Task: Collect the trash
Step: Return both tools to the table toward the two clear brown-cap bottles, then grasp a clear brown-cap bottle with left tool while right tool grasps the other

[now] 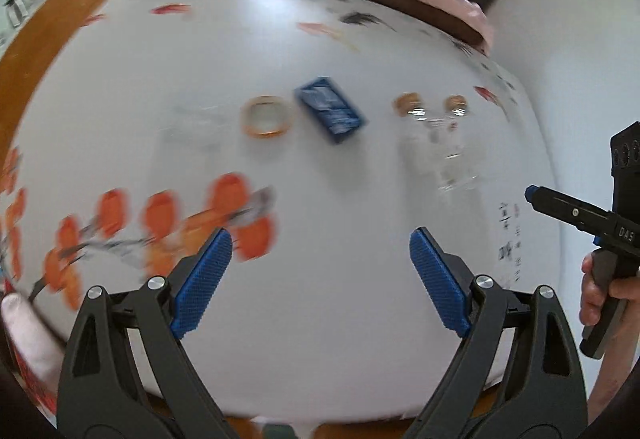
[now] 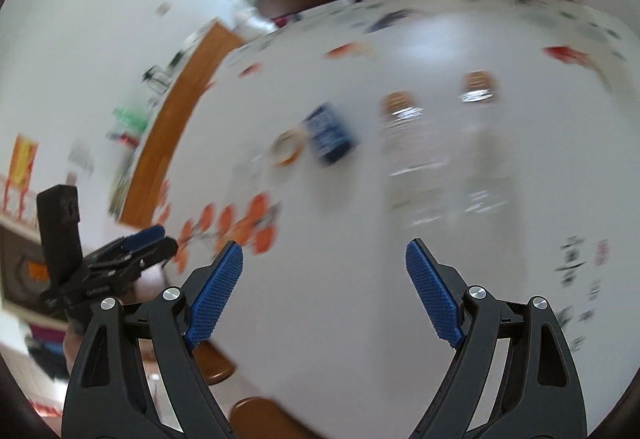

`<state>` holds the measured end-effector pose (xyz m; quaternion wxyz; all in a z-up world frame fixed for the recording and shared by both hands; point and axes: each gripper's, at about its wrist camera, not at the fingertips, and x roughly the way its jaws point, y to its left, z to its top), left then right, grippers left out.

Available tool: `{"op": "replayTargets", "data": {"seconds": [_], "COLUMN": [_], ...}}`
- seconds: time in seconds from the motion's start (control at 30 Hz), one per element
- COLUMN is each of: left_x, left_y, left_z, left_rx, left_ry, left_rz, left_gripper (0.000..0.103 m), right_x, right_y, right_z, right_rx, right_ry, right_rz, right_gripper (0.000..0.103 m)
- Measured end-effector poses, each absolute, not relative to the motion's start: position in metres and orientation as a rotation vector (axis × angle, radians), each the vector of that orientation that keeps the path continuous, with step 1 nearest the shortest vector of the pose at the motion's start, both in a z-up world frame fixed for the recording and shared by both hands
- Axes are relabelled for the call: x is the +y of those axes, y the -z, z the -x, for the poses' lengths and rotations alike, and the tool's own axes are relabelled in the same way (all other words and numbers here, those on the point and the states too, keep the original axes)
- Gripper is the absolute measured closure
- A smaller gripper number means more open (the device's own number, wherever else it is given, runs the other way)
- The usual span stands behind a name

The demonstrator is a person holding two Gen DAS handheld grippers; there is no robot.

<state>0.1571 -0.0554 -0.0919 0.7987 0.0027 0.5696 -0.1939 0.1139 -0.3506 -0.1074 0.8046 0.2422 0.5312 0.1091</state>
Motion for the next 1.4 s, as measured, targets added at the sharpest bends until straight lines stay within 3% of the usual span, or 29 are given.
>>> {"op": "replayTargets", "data": {"seconds": [0.47, 0.53, 0.77, 0.87, 1.17, 1.4], "left_x": [-0.209, -0.222, -0.238, -0.239, -0.232, -0.256], "left_y": [0.183, 0.192, 0.2, 0.205, 0.219, 0.234], "left_z": [-0.226, -0.23, -0.239, -0.239, -0.243, -0.242], "left_rx": [1.402, 1.405, 1.406, 1.418, 1.479, 1.525], "left_ry": [0.421, 0.417, 0.413, 0.422, 0.46, 0.491], "left_rz": [-0.058, -0.065, -0.031, 0.009, 0.145, 0.094], "left_gripper": [0.015, 0.008, 0.006, 0.006, 0.006, 0.007], "right_x": [-0.443, -0.443, -0.432, -0.43, -0.448, -0.467], "right_y": [0.19, 0.195, 0.21, 0.221, 0.227, 0.225], "right_z": [-0.186, -0.195, -0.218, -0.223, -0.215, -0.199], "right_rx": [1.228, 1.241, 1.303, 1.34, 1.323, 1.306], "right_ry": [-0.11, -0.121, -0.133, -0.136, -0.156, -0.118], "right_rz": [-0.668, -0.669, -0.613, -0.608, -0.706, -0.727], "right_gripper": [0.021, 0.021, 0.021, 0.03, 0.032, 0.032]}}
